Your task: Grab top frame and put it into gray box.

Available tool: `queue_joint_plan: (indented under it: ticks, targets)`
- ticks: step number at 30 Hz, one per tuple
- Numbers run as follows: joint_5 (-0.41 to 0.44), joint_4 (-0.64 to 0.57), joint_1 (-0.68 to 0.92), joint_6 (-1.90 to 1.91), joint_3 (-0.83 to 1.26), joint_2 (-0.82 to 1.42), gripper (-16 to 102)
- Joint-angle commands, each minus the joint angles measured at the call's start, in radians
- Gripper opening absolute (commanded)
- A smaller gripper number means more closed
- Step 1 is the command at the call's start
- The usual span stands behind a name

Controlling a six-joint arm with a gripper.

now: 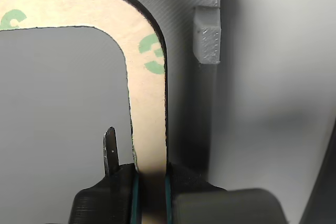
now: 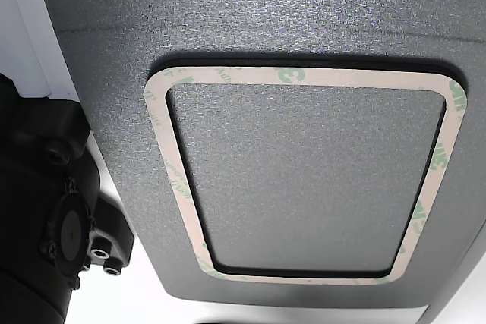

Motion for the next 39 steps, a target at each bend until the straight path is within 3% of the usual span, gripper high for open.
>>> queue_joint_plan:
  ticks: [1,39]
  targets:
    - [-0.003,0.000,-0.015,0.002,-0.028,0.017,-13]
    - [-0.012,-0.058,-0.035,-0.023,0.064,0.044,-13]
